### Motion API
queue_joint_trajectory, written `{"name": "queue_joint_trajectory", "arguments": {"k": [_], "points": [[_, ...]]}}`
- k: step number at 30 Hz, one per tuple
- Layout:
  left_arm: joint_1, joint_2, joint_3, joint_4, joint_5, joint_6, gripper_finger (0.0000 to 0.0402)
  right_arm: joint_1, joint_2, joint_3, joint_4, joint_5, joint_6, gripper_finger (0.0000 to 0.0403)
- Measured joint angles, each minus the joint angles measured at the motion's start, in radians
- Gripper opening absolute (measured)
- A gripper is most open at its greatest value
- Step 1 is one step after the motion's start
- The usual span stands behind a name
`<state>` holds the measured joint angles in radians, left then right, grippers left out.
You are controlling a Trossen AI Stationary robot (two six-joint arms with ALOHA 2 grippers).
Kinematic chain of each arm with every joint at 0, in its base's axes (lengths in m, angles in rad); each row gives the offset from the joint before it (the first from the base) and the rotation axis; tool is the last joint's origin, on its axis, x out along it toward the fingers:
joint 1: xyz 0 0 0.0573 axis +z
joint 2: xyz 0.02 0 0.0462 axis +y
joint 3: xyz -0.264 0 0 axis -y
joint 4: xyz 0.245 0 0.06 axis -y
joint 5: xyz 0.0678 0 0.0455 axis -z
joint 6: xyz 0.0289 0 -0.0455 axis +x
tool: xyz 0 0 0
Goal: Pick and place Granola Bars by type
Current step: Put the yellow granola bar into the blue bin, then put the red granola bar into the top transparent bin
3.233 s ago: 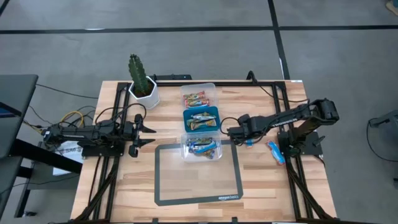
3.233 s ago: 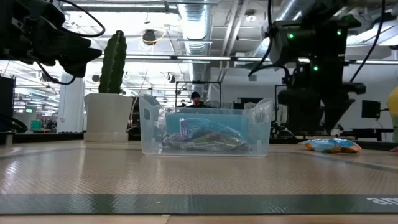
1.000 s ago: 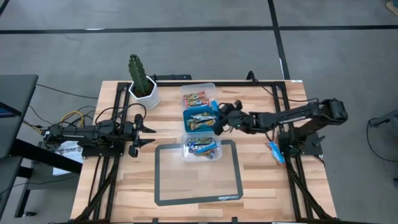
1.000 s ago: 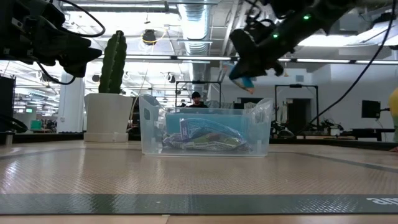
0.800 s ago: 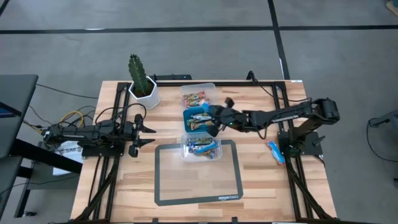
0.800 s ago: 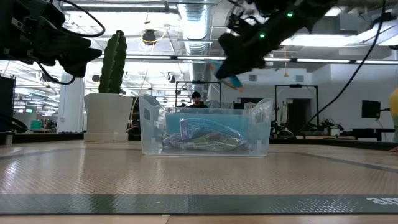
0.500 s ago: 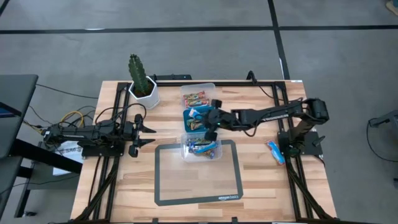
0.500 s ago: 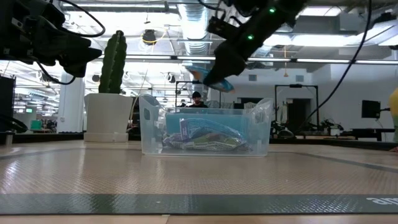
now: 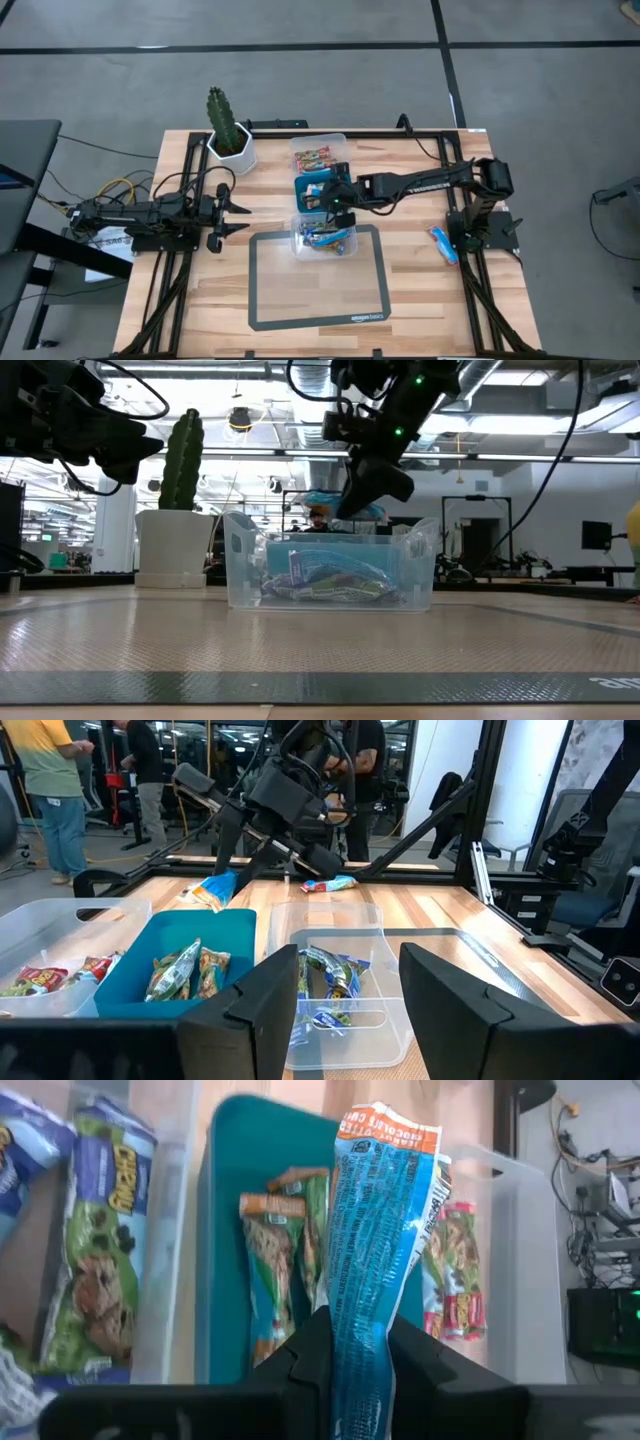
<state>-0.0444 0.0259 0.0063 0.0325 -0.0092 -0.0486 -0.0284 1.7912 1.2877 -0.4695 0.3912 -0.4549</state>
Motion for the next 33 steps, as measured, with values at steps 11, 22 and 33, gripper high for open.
{"name": "queue_joint_trajectory", "arguments": {"k": [11, 22, 33], "points": [[0.0, 0.0, 0.0, 0.0, -0.001, 0.0, 0.0168, 0.0, -0.001, 0.001, -0.046, 0.012, -0.024, 0.0091], [0.0, 0.0, 0.0, 0.0, -0.001, 0.0, 0.0168, -0.001, -0.001, 0.0, -0.044, 0.082, 0.022, 0.0199], [0.0, 0.0, 0.0, 0.0, -0.002, 0.0, 0.0168, 0.029, -0.045, -0.002, -0.333, 0.087, 0.638, 0.0225]]}}
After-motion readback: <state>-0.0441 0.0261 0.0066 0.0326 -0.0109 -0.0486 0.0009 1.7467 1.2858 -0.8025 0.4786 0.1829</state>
